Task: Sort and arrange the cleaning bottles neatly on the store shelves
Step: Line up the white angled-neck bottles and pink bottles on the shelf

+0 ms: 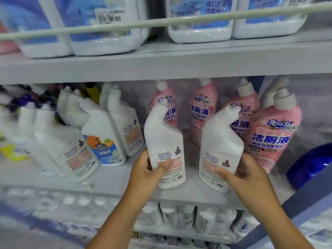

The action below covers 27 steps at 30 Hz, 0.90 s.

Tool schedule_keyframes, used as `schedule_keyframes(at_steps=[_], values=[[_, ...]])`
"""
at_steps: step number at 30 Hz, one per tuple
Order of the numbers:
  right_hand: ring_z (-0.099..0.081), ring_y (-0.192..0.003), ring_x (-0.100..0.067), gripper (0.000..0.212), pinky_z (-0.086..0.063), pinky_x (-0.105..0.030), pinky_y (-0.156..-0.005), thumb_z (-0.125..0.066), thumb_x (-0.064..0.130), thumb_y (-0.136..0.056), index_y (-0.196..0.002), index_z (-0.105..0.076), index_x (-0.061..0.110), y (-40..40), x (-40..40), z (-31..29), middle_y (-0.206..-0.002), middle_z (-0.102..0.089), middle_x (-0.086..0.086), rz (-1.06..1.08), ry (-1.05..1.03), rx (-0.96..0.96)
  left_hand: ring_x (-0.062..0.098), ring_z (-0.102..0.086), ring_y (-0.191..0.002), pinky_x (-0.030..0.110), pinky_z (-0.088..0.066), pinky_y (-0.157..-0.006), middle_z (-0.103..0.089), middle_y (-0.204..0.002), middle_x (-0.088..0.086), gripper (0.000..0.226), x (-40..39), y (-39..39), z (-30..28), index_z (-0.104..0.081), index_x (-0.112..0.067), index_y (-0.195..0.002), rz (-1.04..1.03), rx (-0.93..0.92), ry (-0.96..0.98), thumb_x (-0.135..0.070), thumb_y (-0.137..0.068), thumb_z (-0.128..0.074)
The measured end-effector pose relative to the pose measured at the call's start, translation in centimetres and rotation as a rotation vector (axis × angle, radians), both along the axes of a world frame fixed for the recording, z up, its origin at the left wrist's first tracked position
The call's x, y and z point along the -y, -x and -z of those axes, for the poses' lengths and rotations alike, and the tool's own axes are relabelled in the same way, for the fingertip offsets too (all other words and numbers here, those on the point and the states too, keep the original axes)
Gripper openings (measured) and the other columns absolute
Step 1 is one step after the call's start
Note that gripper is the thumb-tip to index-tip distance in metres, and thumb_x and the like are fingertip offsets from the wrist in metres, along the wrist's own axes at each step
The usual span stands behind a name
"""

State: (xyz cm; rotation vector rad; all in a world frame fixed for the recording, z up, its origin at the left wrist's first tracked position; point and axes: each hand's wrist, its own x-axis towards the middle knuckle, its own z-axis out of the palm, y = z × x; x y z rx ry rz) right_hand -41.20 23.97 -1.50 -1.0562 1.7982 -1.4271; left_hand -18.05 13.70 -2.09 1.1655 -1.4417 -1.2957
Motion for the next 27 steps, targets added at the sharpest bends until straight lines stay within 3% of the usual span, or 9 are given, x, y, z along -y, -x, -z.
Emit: schedule_keyframes(at_steps=[4,6,11,16,19,22,24,26,27], values=[[-0.071,-0.100,-0.003,0.038,-0.057,-0.039,-0.092,-0.085,0.020,-0.078,-0.107,-0.068,0.037,-3.0,1.2,0.4,-0.108,-0.075,0.018,-0.070,0.023,0.032,0.010,-0.075,-0.100,0.028,-0.060,-0.081,-0.079,-0.106,-0.009,0.034,-3.2,-4.7,-0.9,-0.066,-0.026,-0.116,-0.109,-0.014,-0.018,-0.009,-0.088,-0.075],[-0.071,-0.096,0.000,0.039,-0.057,-0.036,-0.089,-0.083,0.015,-0.079,-0.106,-0.068,0.038,-5.1,1.5,0.3,-0.106,-0.076,0.018,-0.129,0.035,0.047,0.010,-0.075,-0.100,0.024,-0.059,-0.079,-0.079,-0.106,-0.008,0.034,-4.4,-7.4,-1.6,-0.066,-0.025,-0.117,-0.157,-0.033,-0.009,-0.011,-0.087,-0.075],[-0.073,-0.097,-0.005,0.045,-0.062,-0.027,-0.083,-0.083,0.006,-0.077,-0.109,-0.068,0.035,-11.3,2.0,-0.1,-0.103,-0.077,0.016,-0.242,0.015,0.049,0.014,-0.076,-0.096,0.020,-0.058,-0.072,-0.080,-0.102,-0.004,0.045,-5.5,-13.5,-2.9,-0.069,-0.023,-0.110,-0.265,-0.148,0.043,-0.028,-0.067,-0.079],[-0.075,-0.093,-0.009,0.045,-0.060,-0.024,-0.081,-0.081,0.000,-0.075,-0.109,-0.069,0.026,-19.1,1.8,-1.8,-0.098,-0.079,0.008,-0.273,0.021,0.070,0.012,-0.077,-0.090,0.020,-0.059,-0.069,-0.080,-0.099,-0.002,0.044,-4.2,-20.2,-3.5,-0.075,-0.032,-0.097,-0.237,-0.210,0.083,-0.019,-0.060,-0.096],[-0.076,-0.089,-0.010,0.044,-0.058,-0.016,-0.071,-0.078,-0.004,-0.075,-0.109,-0.070,0.023,-25.0,1.7,-3.3,-0.096,-0.080,0.005,-0.228,0.050,0.113,0.012,-0.077,-0.088,0.019,-0.058,-0.066,-0.080,-0.095,-0.003,0.046,-2.8,-25.5,-4.5,-0.070,-0.026,-0.102,-0.174,-0.261,0.078,-0.024,-0.057,-0.079],[-0.077,-0.081,-0.013,0.045,-0.055,-0.012,-0.061,-0.075,-0.013,-0.074,-0.104,-0.072,0.021,-31.0,1.8,-5.6,-0.089,-0.081,0.000,-0.202,0.061,0.153,0.011,-0.077,-0.084,0.017,-0.058,-0.064,-0.081,-0.092,-0.002,0.038,-1.5,-31.1,-6.1,-0.078,-0.035,-0.092,-0.120,-0.277,0.079,-0.017,-0.059,-0.084],[-0.077,-0.077,-0.014,0.046,-0.055,-0.013,-0.059,-0.075,-0.014,-0.073,-0.103,-0.072,0.021,-34.6,2.2,-7.3,-0.087,-0.080,-0.003,-0.210,0.088,0.156,0.011,-0.077,-0.082,0.017,-0.058,-0.062,-0.081,-0.092,-0.002,0.046,-0.8,-34.5,-7.2,-0.079,-0.045,-0.086,-0.106,-0.307,0.092,-0.032,-0.048,-0.101],[-0.077,-0.073,-0.013,0.048,-0.055,-0.013,-0.056,-0.076,-0.016,-0.071,-0.101,-0.073,0.021,-37.2,2.4,-8.5,-0.084,-0.080,-0.005,-0.246,0.136,0.167,0.012,-0.077,-0.081,0.017,-0.058,-0.061,-0.081,-0.093,0.000,0.070,-0.4,-37.2,-9.0,-0.079,-0.045,-0.088,-0.094,-0.328,0.124,-0.057,-0.022,-0.099],[-0.077,-0.072,-0.013,0.050,-0.055,-0.013,-0.055,-0.078,-0.017,-0.069,-0.099,-0.074,0.023,-38.2,2.5,-9.2,-0.083,-0.080,-0.004,-0.248,0.131,0.158,0.011,-0.077,-0.079,0.016,-0.057,-0.060,-0.081,-0.092,0.000,0.074,-0.1,-38.4,-9.8,-0.079,-0.045,-0.088,-0.082,-0.330,0.140,-0.062,-0.019,-0.097]])
